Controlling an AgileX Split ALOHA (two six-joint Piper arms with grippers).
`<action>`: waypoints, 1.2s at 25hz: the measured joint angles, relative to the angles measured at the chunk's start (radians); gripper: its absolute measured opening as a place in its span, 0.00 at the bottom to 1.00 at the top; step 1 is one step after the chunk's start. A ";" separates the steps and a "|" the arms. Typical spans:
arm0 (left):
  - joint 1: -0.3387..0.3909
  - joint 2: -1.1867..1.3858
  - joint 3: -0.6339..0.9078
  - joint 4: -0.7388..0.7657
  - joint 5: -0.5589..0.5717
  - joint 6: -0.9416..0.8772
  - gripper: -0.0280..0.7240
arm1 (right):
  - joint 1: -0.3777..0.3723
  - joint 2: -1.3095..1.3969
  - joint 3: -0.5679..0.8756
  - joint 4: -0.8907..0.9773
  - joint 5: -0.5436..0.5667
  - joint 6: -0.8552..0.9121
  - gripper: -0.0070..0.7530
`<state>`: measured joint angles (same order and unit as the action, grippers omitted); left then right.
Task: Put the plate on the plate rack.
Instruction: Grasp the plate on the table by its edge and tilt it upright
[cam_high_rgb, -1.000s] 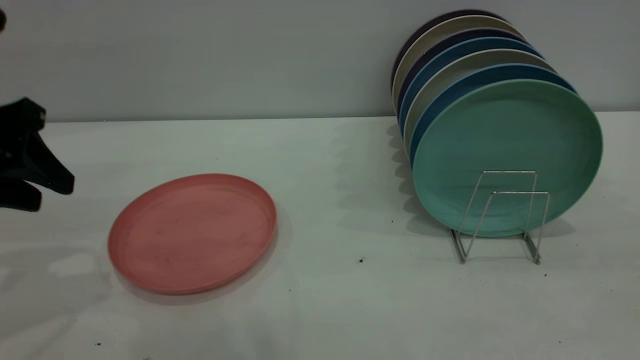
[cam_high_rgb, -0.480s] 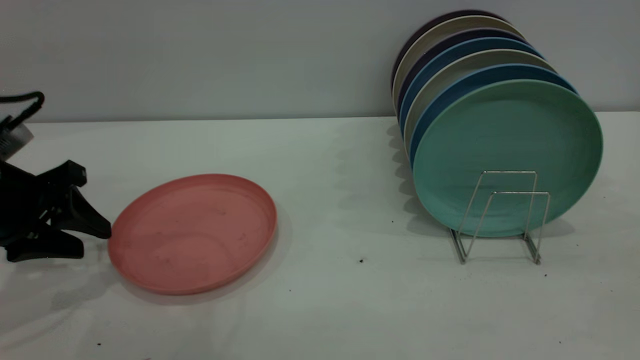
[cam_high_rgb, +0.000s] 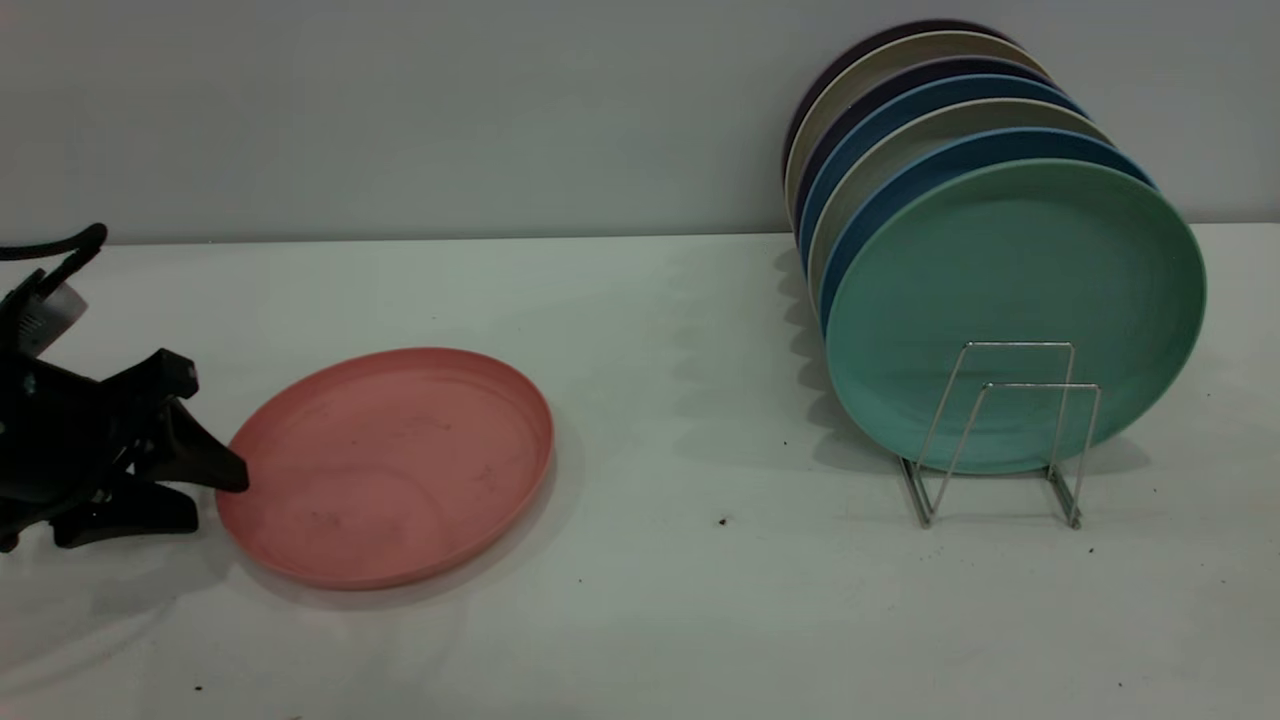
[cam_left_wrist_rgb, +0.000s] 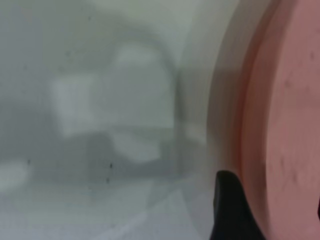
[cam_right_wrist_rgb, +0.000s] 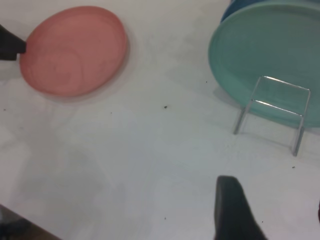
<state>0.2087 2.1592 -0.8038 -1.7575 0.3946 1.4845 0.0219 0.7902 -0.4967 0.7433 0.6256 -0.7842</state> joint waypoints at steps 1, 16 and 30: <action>-0.002 0.002 -0.008 -0.003 0.001 0.003 0.62 | 0.000 0.000 0.000 0.000 -0.001 0.000 0.57; -0.036 0.051 -0.045 -0.007 0.006 0.010 0.47 | 0.000 0.002 0.000 0.001 -0.002 -0.001 0.57; -0.036 0.027 -0.062 -0.004 0.083 0.065 0.06 | 0.000 0.013 0.000 0.074 0.005 -0.012 0.57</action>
<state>0.1725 2.1867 -0.8660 -1.7612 0.4772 1.5491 0.0219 0.8035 -0.4967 0.8176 0.6307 -0.7966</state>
